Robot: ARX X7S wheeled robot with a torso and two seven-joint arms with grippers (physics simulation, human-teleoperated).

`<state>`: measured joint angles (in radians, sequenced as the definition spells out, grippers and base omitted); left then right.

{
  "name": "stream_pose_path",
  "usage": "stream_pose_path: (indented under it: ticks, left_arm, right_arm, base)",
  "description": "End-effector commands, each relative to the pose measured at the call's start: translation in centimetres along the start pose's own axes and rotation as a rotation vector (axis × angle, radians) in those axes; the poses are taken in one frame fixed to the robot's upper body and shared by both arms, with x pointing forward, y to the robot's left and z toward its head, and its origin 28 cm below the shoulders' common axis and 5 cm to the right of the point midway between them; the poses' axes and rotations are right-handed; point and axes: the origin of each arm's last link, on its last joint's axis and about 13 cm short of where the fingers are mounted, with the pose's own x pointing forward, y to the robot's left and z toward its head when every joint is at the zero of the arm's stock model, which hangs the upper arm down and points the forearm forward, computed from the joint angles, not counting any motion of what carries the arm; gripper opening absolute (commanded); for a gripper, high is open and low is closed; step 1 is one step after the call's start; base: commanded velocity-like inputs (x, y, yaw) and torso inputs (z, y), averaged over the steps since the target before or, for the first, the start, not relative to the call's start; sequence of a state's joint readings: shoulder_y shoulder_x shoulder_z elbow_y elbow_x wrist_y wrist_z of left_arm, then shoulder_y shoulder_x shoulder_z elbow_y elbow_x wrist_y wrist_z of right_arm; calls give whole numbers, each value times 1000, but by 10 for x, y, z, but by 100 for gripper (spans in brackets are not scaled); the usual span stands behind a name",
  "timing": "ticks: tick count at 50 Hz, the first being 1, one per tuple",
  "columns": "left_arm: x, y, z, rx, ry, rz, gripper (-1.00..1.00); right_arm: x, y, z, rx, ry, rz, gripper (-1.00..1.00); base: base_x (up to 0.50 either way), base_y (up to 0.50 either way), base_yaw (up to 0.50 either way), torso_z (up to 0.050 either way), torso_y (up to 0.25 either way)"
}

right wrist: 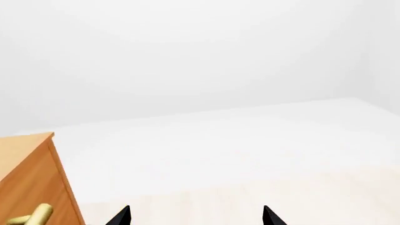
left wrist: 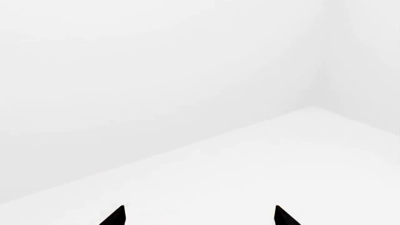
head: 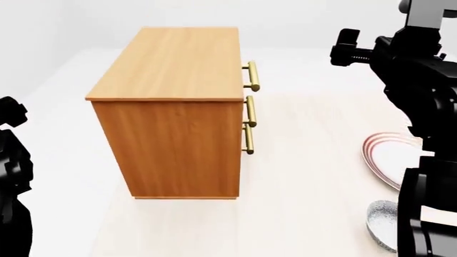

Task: Open the top drawer of the cabinet and put the bowl in it.

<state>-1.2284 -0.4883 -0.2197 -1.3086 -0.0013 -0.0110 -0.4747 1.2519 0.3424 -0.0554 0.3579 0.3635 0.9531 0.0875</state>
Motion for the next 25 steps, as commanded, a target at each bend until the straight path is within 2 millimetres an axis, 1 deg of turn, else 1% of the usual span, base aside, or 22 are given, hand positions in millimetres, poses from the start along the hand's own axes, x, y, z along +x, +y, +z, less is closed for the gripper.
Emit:
stream_pose_path:
  ticks: [1, 16, 25]
  left_arm:
    - [0, -1, 2, -3, -1, -1, 100]
    - [0, -1, 3, -14, 6, -12, 100]
    - [1, 1, 2, -15, 10, -4, 100]
  right_arm:
    - [-1, -2, 0, 4, 5, -12, 100]
    - [0, -3, -1, 14, 13, -17, 100]
    - [3, 0, -3, 52, 31, -13, 100]
  base:
    - [500, 0, 0, 0, 0]
    - [500, 0, 0, 0, 1]
    - [500, 0, 0, 0, 0]
